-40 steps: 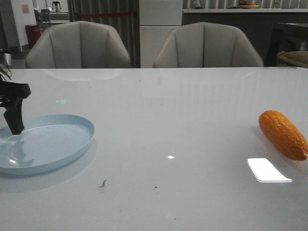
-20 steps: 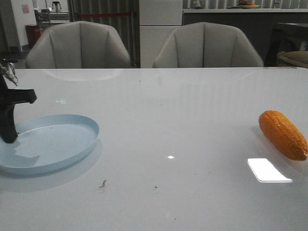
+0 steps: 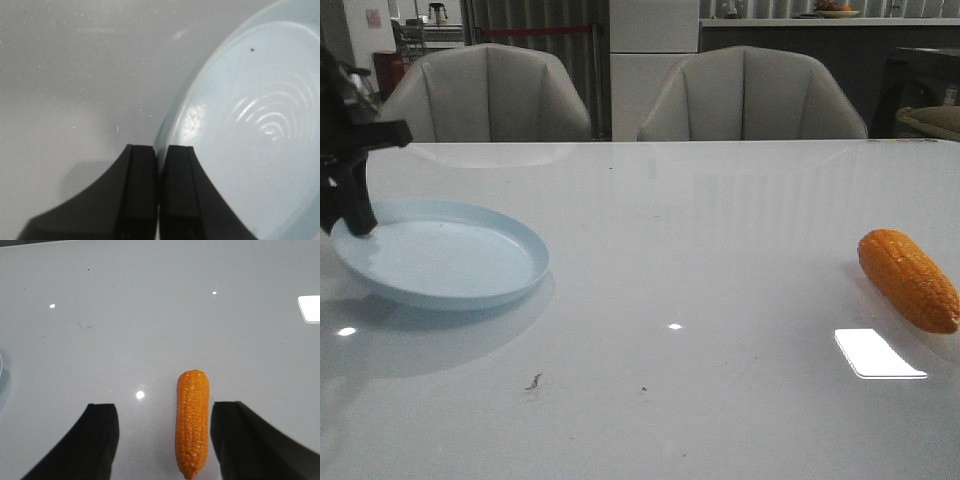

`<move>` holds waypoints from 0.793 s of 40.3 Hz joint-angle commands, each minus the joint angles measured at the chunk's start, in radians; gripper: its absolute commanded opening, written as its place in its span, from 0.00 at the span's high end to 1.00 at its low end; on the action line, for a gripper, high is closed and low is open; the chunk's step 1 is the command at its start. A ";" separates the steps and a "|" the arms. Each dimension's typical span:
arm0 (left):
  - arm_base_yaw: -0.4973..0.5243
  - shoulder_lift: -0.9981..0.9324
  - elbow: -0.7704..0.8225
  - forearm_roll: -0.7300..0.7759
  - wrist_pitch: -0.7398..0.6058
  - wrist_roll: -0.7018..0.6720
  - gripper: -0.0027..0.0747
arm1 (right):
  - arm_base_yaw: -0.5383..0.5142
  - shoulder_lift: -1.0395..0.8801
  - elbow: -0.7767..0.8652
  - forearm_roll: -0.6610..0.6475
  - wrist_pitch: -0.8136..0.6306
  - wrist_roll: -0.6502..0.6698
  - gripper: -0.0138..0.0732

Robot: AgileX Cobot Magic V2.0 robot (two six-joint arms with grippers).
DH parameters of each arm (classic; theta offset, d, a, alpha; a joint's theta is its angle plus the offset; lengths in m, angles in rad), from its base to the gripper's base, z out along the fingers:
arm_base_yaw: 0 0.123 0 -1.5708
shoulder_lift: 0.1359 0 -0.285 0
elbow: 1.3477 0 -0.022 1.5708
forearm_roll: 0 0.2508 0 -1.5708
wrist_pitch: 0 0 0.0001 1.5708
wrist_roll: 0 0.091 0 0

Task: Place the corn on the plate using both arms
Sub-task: 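Lift the plate and carry it toward the table center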

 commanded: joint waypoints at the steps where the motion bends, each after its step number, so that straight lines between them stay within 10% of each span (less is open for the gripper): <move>1: -0.006 -0.054 -0.112 -0.096 0.051 -0.009 0.85 | 0.000 -0.002 -0.037 -0.002 -0.072 0.000 0.25; 32: -0.293 0.081 -0.207 -0.166 0.083 -0.060 0.85 | 0.000 -0.002 -0.037 -0.002 -0.072 0.000 0.25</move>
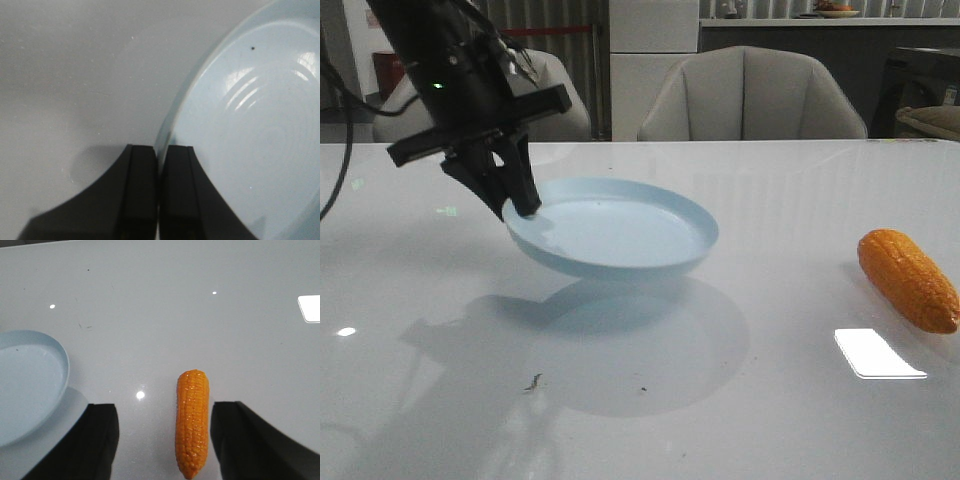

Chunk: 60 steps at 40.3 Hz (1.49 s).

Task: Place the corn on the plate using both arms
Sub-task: 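Lift the plate and carry it toward the table center, then set the plate down at center, open and withdraw the left gripper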

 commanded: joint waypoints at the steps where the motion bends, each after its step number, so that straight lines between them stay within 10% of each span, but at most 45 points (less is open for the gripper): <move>1: -0.025 -0.024 -0.028 -0.037 0.009 -0.015 0.85 | 0.000 -0.002 -0.037 -0.002 -0.072 -0.001 0.25; 12: -0.035 0.036 -0.028 -0.048 0.067 -0.015 0.82 | 0.000 -0.002 -0.037 -0.002 -0.072 -0.001 0.25; 28: -0.035 0.038 -0.036 -0.042 0.059 0.028 0.43 | 0.000 -0.002 -0.037 -0.002 -0.072 -0.001 0.25; 43: 0.017 -0.011 -0.297 -0.019 0.094 0.038 0.53 | 0.000 -0.002 -0.037 -0.002 -0.072 -0.001 0.25; 60: 0.076 -0.364 -0.384 0.524 0.068 -0.062 0.73 | 0.000 -0.002 -0.037 -0.002 -0.072 -0.001 0.25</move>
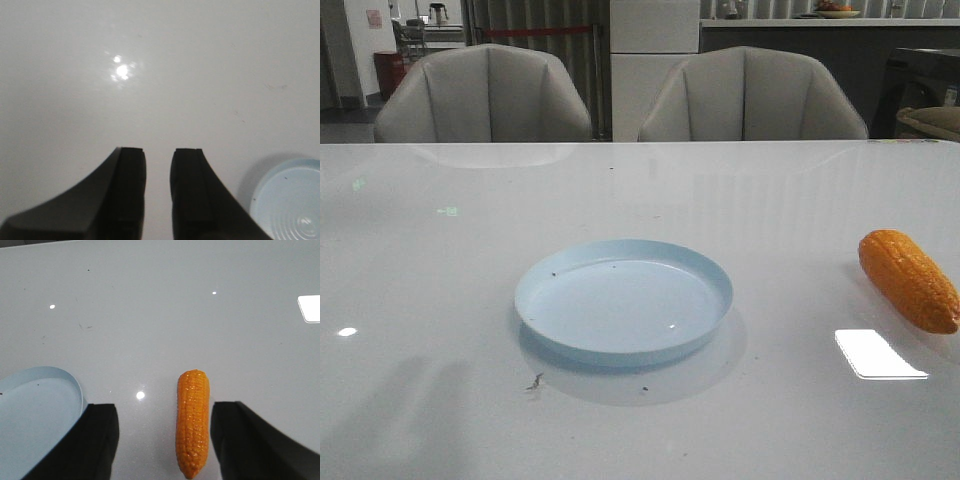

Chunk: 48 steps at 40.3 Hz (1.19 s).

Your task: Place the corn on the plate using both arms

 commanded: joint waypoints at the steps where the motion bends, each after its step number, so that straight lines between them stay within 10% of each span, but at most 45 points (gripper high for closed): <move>1: 0.018 -0.148 -0.011 0.082 -0.026 -0.048 0.74 | 0.000 -0.002 -0.037 -0.002 -0.072 -0.002 0.25; 25: 0.117 -0.687 1.078 0.163 -0.695 -0.057 0.80 | 0.000 -0.002 -0.037 -0.002 -0.063 -0.002 0.25; 48: 0.117 -0.773 1.167 0.136 -0.726 -0.059 0.80 | -0.038 0.329 -0.463 -0.058 0.302 -0.006 0.25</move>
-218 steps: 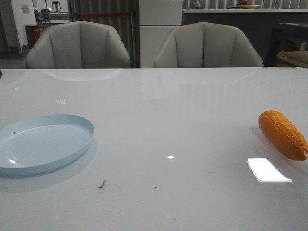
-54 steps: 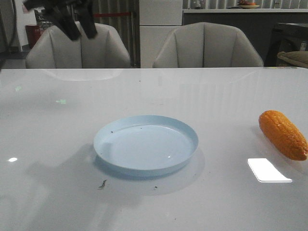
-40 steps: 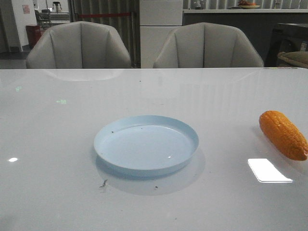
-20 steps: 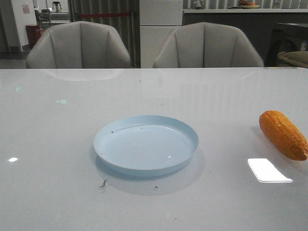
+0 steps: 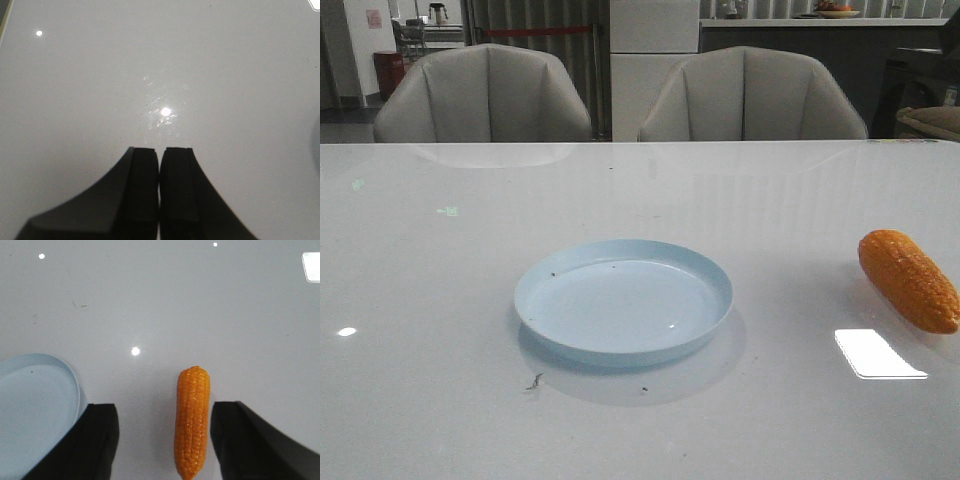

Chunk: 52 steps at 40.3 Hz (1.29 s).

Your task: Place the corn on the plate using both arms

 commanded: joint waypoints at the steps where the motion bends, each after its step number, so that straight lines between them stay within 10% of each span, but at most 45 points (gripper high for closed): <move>1: 0.005 -0.024 -0.025 -0.010 -0.066 -0.012 0.80 | -0.017 0.084 -0.124 -0.025 0.000 -0.006 0.25; 52: 0.005 -0.024 -0.025 -0.009 -0.046 -0.012 0.80 | -0.018 0.685 -0.367 -0.100 0.197 0.004 0.25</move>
